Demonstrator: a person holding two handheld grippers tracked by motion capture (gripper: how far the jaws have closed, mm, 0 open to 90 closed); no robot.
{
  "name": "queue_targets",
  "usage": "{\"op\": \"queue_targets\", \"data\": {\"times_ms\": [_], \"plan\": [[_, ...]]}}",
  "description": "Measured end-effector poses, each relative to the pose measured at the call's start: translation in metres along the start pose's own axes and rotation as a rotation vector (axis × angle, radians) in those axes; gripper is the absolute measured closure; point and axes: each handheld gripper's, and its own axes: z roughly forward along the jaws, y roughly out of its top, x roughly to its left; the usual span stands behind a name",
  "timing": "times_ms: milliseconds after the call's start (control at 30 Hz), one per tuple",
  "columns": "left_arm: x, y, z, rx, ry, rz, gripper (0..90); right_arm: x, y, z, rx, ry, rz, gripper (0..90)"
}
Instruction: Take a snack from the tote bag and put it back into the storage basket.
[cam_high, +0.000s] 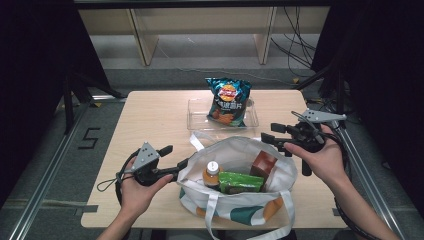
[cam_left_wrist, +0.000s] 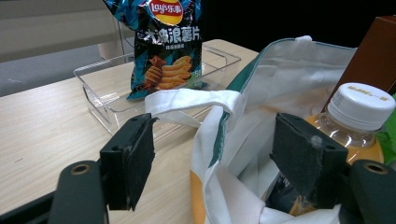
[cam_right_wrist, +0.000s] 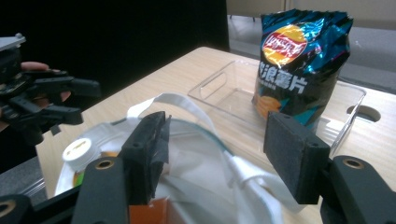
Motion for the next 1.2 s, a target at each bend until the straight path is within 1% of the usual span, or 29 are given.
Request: {"op": "queue_targets", "data": {"times_ms": [67, 100, 133, 167, 233, 267, 300, 333, 400, 433, 467, 500, 533, 600, 667, 733, 767, 800, 833, 867, 900, 933, 967, 1000, 1067, 1100, 1133, 1167, 1200], "plan": [[0.000, 0.000, -0.001, 0.007, 0.008, 0.001, 29.4, 0.004, -0.002, -0.003, 0.000, 0.002, 0.012, 40.0], [0.000, 0.000, -0.001, 0.006, 0.007, 0.000, 29.3, 0.005, -0.003, -0.005, 0.001, -0.003, -0.005, 40.0], [0.000, 0.000, -0.001, 0.006, 0.007, 0.000, 29.3, 0.007, -0.004, -0.006, 0.006, -0.002, 0.003, 40.0], [0.000, 0.000, -0.001, 0.006, 0.008, 0.001, 29.3, 0.008, -0.006, -0.006, 0.003, 0.001, -0.014, 39.9], [0.000, 0.000, -0.001, 0.007, 0.007, 0.002, 29.3, 0.012, -0.008, -0.008, 0.007, 0.007, 0.000, 39.9], [0.000, 0.000, -0.001, 0.007, 0.006, 0.003, 29.3, 0.012, -0.010, -0.009, 0.003, 0.010, -0.029, 39.9], [0.000, 0.000, -0.001, 0.005, 0.006, 0.004, 29.3, 0.015, -0.011, -0.010, 0.008, 0.006, -0.009, 39.8], [0.001, 0.000, -0.002, 0.003, 0.007, 0.004, 29.3, 0.015, -0.012, -0.010, 0.014, 0.020, -0.025, 39.8], [0.001, 0.000, -0.002, 0.003, 0.007, 0.004, 29.3, 0.020, -0.013, -0.014, 0.015, 0.017, -0.002, 39.7], [0.000, 0.000, -0.002, 0.003, 0.007, 0.004, 29.3, 0.020, -0.014, -0.014, 0.011, 0.015, -0.027, 39.6], [-0.001, 0.000, -0.003, 0.004, 0.009, 0.005, 29.3, 0.022, -0.015, -0.015, 0.020, 0.027, -0.007, 39.5], [-0.001, 0.000, -0.003, 0.003, 0.009, 0.005, 29.3, 0.025, -0.017, -0.015, 0.017, 0.030, -0.011, 39.4], [0.000, -0.001, -0.003, -0.003, 0.002, 0.004, 29.3, 0.025, -0.018, -0.015, 0.014, 0.026, -0.034, 39.3], [0.000, 0.000, -0.004, 0.002, 0.013, 0.003, 29.3, 0.029, -0.021, -0.016, 0.035, 0.037, -0.023, 38.7], [0.000, 0.000, -0.004, 0.003, 0.014, 0.003, 29.3, 0.028, -0.022, -0.017, 0.027, 0.023, -0.056, 38.5], [0.000, 0.001, -0.004, 0.000, 0.013, 0.002, 29.3, 0.031, -0.023, -0.018, 0.030, 0.034, -0.008, 38.5], [0.000, 0.002, -0.003, -0.001, 0.013, 0.003, 29.3, 0.029, -0.022, -0.018, 0.024, 0.031, -0.040, 38.4], [0.000, 0.002, -0.002, -0.001, 0.011, 0.006, 29.3, 0.030, -0.022, -0.019, 0.027, 0.033, -0.033, 38.3], [0.000, 0.002, -0.002, 0.002, 0.011, 0.009, 29.3, 0.030, -0.022, -0.020, 0.013, 0.016, -0.064, 38.2], [0.000, 0.001, -0.001, 0.004, 0.009, 0.011, 29.3, 0.034, -0.022, -0.021, 0.026, 0.037, -0.018, 38.2], [0.000, 0.001, -0.001, 0.005, 0.009, 0.010, 29.3, 0.033, -0.023, -0.021, 0.015, 0.019, -0.056, 38.1], [-0.001, 0.001, -0.001, 0.005, 0.008, 0.009, 29.3, 0.035, -0.025, -0.022, 0.016, 0.030, -0.038, 37.8], [-0.001, 0.000, -0.002, 0.003, 0.005, 0.008, 29.3, 0.033, -0.026, -0.021, 0.007, 0.027, -0.063, 37.7], [-0.002, 0.000, -0.003, 0.002, 0.006, 0.008, 29.3, 0.035, -0.027, -0.023, 0.017, 0.024, -0.039, 37.7], [-0.002, 0.000, -0.005, -0.004, 0.005, 0.010, 29.3, 0.038, -0.030, -0.023, 0.021, 0.030, -0.023, 37.4], [-0.002, -0.001, -0.006, -0.006, 0.005, 0.009, 29.3, 0.036, -0.031, -0.023, 0.003, 0.022, -0.066, 37.3], [-0.002, -0.001, -0.007, -0.002, 0.007, 0.009, 29.3, 0.039, -0.032, -0.025, 0.021, 0.024, -0.029, 37.3], [-0.001, -0.001, -0.007, -0.005, 0.007, 0.004, 29.3, 0.038, -0.032, -0.025, 0.006, 0.027, -0.054, 37.3], [0.000, -0.001, -0.007, -0.017, -0.003, -0.002, 29.3, 0.040, -0.031, -0.027, 0.009, 0.024, -0.026, 37.3]]}}
